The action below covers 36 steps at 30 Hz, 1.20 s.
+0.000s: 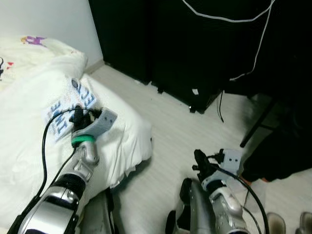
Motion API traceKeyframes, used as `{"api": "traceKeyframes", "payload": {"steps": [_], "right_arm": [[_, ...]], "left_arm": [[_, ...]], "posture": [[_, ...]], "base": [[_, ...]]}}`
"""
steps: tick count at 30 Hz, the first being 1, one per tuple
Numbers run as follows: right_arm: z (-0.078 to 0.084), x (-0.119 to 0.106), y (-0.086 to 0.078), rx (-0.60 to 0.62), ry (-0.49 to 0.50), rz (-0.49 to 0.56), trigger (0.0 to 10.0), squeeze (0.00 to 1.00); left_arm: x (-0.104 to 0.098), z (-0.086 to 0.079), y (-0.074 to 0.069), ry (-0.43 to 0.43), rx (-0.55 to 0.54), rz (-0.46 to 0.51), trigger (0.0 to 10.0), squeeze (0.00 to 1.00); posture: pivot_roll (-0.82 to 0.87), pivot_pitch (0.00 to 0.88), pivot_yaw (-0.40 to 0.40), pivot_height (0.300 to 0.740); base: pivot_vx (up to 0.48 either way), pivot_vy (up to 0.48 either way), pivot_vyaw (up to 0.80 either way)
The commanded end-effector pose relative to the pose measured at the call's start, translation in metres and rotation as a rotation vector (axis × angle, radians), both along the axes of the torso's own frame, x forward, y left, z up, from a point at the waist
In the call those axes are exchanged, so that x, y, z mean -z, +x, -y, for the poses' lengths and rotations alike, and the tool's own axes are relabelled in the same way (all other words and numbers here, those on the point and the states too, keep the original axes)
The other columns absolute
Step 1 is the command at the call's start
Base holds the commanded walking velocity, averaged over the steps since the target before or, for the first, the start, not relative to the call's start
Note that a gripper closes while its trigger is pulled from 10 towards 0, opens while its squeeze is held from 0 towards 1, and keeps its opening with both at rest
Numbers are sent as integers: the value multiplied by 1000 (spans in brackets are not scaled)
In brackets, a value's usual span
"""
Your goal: Clean up the room
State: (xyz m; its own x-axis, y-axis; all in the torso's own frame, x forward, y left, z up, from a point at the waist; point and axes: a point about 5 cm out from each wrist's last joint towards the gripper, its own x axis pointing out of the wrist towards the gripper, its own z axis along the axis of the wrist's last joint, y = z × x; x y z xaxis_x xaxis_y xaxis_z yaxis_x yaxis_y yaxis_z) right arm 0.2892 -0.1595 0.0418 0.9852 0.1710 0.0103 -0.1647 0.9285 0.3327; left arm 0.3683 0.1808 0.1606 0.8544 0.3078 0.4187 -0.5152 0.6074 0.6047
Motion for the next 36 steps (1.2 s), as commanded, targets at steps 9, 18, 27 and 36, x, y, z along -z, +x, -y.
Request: {"api": "traceKeyframes", "payload": {"steps": [9,18,27,36], "right_arm": [[-11,-58,10,-8,-22,217,10000,0],[-21,-94,13,-45,12,340,10000,0],[-28,-96,1,-28,27,338,10000,0],[-33,-98,-5,-48,26,318,10000,0]], "left_arm": [[-86,58,-34,-381,646,142,10000,0],[-94,89,-82,-718,1255,-192,10000,0],[-60,65,-85,-481,991,-200,10000,0],[-68,54,-95,-567,1023,-290,10000,0]], "posture": [[66,171,15,540],[71,152,-1,540],[67,140,5,559],[75,122,2,594]], "base": [[0,0,0],[0,0,0],[0,0,0],[0,0,0]]}}
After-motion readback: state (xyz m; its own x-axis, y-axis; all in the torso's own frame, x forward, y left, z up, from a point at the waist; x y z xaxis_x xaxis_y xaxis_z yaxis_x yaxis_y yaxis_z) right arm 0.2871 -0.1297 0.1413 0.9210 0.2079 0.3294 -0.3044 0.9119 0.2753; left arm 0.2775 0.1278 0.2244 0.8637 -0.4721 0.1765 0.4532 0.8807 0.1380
